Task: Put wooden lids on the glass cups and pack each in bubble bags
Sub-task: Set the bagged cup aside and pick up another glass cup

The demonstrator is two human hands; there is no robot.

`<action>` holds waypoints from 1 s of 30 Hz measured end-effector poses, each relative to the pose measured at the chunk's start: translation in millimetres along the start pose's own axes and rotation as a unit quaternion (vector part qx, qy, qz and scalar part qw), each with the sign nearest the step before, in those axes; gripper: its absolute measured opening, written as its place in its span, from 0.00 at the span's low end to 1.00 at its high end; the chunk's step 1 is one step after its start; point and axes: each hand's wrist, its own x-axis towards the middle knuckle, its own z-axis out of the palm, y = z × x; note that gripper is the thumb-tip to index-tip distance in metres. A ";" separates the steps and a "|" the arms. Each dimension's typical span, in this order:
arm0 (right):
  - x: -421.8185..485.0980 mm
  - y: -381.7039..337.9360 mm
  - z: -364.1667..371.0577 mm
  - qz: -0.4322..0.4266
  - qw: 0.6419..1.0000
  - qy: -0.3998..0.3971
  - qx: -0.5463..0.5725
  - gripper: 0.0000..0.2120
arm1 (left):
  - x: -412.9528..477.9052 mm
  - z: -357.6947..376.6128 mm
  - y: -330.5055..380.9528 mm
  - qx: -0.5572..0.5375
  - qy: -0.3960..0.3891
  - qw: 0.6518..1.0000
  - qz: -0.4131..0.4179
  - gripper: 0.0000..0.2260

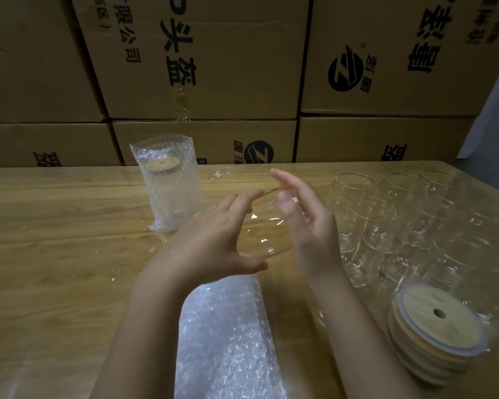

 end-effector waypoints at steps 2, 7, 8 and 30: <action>-0.7 1.2 0.0 -0.014 1.000 -0.005 -0.018 0.21 | -0.2 1.8 -2.5 -0.012 0.004 1.000 -0.006 0.46; 1.4 -4.6 4.2 -0.149 0.980 0.040 -0.125 0.15 | 0.9 16.9 -11.6 -0.183 0.011 0.982 -0.037 0.47; 1.7 -5.9 3.8 -0.178 0.973 0.046 -0.141 0.14 | 1.8 22.2 -12.4 -0.218 0.021 0.975 -0.038 0.47; -69.3 -70.2 -67.3 -0.125 0.847 -0.124 -0.502 0.21 | 6.1 82.2 -16.4 -0.427 0.288 0.850 -0.109 0.37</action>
